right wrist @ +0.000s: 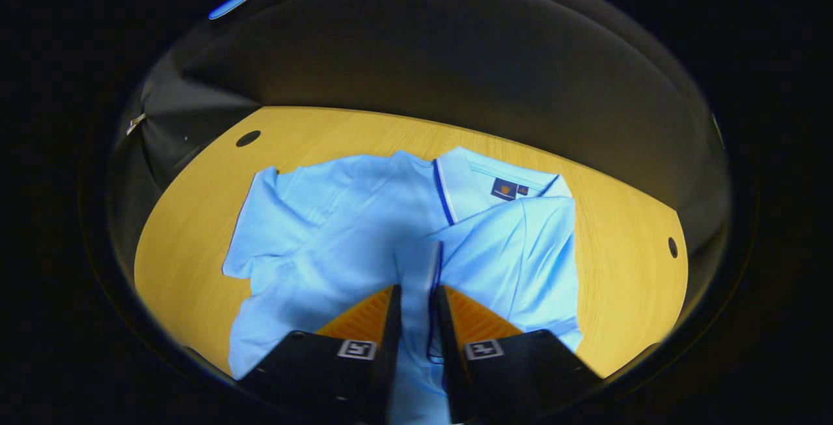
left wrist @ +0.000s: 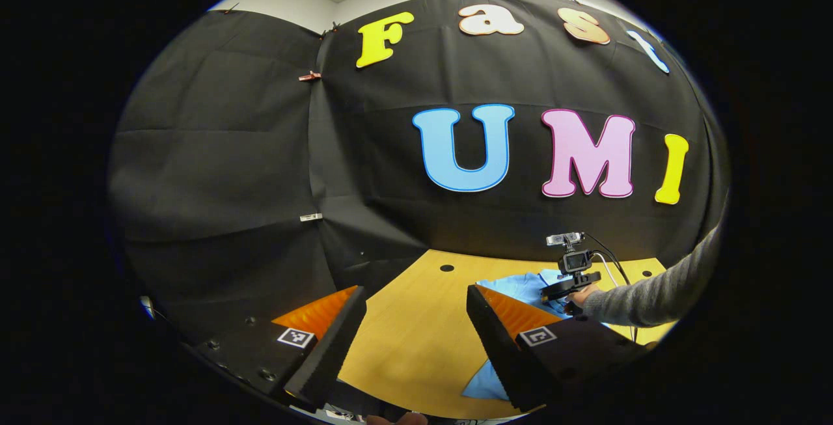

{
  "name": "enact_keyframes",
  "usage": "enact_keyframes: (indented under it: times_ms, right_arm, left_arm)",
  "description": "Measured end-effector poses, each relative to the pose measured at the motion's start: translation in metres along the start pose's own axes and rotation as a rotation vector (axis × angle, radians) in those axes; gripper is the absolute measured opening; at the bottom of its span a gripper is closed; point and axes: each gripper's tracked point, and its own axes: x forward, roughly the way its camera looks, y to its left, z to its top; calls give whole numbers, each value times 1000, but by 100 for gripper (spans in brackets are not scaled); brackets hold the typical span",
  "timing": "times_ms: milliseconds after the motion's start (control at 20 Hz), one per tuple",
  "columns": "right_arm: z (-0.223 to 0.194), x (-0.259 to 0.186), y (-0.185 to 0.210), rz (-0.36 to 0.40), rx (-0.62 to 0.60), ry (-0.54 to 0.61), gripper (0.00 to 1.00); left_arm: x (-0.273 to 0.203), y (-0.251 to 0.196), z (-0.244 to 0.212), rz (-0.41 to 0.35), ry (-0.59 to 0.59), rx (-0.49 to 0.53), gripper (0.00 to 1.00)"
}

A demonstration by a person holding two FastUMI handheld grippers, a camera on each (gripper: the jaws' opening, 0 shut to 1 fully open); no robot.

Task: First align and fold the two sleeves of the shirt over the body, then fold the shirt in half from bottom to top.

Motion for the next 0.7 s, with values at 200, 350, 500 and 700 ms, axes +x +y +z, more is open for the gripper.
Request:
enact_keyframes:
  times_ms: [200, 350, 500, 700]
  right_arm:
    - [-2, 0, -6, 1, 30, -3, 67]
    - [5, -7, -3, 27, 69, -45, 87]
    - [22, -25, -2, 43, 57, -133, 90]
    - [52, -79, -4, 76, 65, -272, 90]
  left_arm:
    - [0, 0, 0, 1, 2, 4, 98]
    - [-1, 1, -2, -4, 5, 5, 98]
    - [0, -2, -1, -15, 7, 12, 98]
    - [6, -10, 4, -51, -7, 19, 99]
